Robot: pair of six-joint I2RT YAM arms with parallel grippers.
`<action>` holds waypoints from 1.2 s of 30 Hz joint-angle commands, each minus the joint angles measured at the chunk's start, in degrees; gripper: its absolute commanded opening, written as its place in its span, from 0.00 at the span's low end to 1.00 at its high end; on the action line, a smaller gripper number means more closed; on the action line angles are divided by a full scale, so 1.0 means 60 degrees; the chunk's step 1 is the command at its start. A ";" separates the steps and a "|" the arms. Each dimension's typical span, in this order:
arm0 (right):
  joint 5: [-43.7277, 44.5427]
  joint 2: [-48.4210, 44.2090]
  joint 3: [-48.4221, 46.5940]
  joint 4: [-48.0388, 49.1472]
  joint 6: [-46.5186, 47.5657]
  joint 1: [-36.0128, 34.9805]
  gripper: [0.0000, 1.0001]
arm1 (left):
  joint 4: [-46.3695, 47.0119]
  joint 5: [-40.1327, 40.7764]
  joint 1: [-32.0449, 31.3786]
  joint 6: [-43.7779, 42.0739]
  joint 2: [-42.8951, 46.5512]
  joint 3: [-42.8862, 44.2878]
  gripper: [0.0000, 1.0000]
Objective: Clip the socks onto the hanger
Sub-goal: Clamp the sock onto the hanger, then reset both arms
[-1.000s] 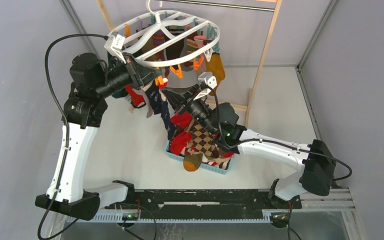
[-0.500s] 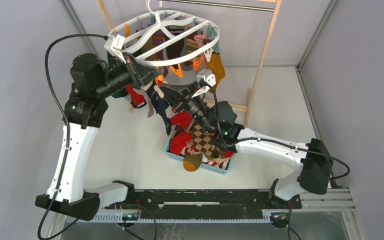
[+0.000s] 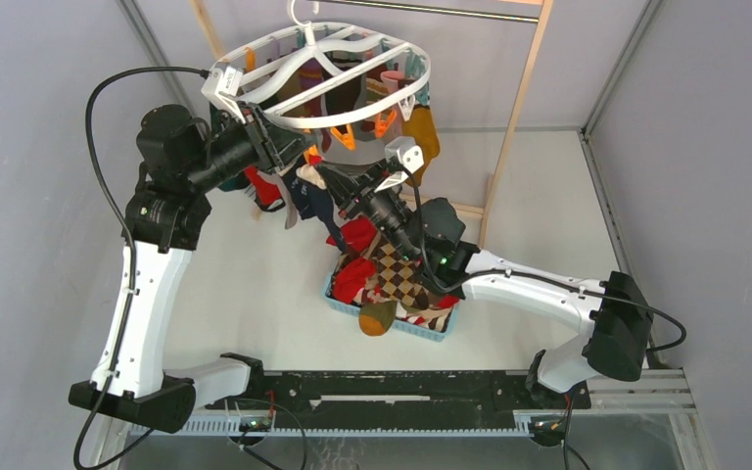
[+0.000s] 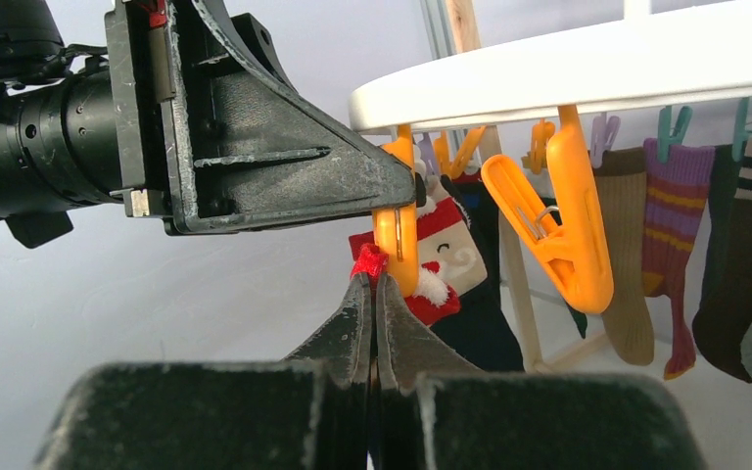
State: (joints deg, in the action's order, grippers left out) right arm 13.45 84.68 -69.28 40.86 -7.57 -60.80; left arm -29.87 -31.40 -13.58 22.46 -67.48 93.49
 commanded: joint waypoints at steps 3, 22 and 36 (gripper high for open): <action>0.0031 -0.0506 -0.0271 0.0582 0.0127 0.0235 0.00 | -0.0235 0.0322 0.0081 -0.0245 0.0232 -0.0144 0.29; 0.0636 -0.1542 0.0144 -0.1253 0.0391 0.0454 0.94 | -0.1530 -0.0822 0.1730 -0.0435 0.1013 -0.0162 1.00; 0.2373 -0.6974 0.4241 -0.5749 -0.0780 0.1254 1.00 | -0.4637 -0.3623 0.5155 -0.5558 0.1609 -0.2308 1.00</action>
State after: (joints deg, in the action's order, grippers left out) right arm 20.38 52.58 -48.64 17.26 -8.08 -56.71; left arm -47.57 -46.09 15.22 6.74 -56.93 81.38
